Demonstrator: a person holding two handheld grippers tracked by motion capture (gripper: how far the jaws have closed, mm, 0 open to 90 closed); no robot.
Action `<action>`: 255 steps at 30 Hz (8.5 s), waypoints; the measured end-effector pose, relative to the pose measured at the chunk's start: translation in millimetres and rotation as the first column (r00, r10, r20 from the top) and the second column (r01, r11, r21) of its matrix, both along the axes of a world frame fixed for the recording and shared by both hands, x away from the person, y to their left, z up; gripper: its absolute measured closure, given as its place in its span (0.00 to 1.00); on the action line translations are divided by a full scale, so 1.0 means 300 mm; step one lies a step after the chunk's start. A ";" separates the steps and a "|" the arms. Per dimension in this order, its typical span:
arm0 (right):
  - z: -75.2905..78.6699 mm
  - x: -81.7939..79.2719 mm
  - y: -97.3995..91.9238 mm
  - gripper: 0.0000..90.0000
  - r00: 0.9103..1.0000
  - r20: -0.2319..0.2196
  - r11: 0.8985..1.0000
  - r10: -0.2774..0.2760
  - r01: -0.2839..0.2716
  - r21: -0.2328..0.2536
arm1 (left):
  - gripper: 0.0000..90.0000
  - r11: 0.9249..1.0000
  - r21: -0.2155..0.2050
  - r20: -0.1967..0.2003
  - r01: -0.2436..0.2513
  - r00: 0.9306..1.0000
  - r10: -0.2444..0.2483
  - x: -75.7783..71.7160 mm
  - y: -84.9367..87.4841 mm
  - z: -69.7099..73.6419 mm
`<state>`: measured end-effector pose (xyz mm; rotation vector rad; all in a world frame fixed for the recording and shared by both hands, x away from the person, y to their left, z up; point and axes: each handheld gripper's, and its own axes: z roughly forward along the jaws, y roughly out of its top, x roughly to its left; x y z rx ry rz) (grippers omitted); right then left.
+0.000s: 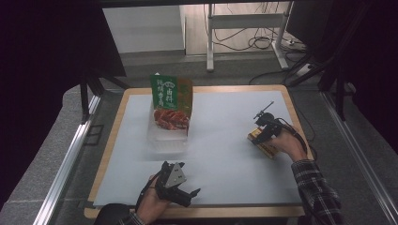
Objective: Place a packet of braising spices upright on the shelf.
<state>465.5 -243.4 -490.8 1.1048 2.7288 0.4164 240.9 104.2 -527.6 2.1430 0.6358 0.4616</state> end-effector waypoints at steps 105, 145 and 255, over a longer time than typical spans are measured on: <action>0.272 -0.151 0.407 0.35 0.863 0.496 0.727 0.093 -0.399 0.559 | 0.00 1.000 -0.012 0.009 0.007 1.000 -0.007 -0.008 0.000 0.007; 0.169 -0.115 0.765 0.35 0.832 0.518 0.607 0.197 -0.519 0.602 | 0.00 0.999 -0.035 0.008 0.026 1.000 -0.026 -0.012 0.000 0.011; 0.096 -0.193 0.635 0.06 0.895 0.410 0.787 0.175 -0.377 0.487 | 0.00 0.999 -0.020 0.013 0.034 0.999 -0.034 -0.014 -0.011 0.006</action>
